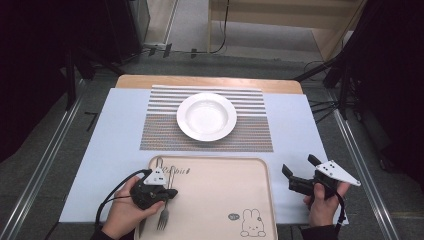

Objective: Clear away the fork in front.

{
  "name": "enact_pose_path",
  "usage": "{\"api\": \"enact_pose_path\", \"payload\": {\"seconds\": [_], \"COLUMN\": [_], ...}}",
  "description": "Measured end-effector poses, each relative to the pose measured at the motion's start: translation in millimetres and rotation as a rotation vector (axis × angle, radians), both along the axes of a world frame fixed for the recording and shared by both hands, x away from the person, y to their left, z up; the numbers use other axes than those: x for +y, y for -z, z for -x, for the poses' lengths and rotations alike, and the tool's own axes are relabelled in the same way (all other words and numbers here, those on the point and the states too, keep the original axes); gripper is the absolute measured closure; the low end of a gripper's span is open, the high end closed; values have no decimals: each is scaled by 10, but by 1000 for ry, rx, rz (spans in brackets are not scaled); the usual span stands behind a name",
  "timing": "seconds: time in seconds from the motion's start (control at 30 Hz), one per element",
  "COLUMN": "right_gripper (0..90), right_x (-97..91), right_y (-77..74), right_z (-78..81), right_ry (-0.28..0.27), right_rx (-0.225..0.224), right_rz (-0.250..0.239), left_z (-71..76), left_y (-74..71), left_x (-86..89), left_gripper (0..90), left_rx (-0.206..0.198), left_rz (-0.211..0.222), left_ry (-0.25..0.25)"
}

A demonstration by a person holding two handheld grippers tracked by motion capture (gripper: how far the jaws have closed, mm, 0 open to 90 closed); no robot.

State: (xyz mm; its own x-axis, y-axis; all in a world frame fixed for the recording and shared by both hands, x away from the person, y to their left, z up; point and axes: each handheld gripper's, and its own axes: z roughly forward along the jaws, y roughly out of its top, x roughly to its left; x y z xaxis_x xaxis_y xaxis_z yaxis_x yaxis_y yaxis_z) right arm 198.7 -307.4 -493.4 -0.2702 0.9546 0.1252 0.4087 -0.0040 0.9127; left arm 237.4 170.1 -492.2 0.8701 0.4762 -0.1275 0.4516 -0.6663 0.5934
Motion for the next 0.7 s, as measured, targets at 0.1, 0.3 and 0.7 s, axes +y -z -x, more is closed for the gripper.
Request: {"api": "enact_pose_path", "payload": {"seconds": [0.1,0.3,0.7], "right_gripper": [0,0,0], "right_x": [1,2,1], "right_y": [1,3,4], "right_z": [-1,-2,-3], "right_ry": [0,1,1], "right_rx": [2,4,3], "right_rz": [0,-2,-2], "left_z": [-10,-22,-55], "left_y": [1,4,12], "left_x": [39,69,120], "left_gripper": [895,895,895], "left_rx": [8,15,19], "left_rz": [4,14,27], "left_ry": [-3,-17,-31]}}
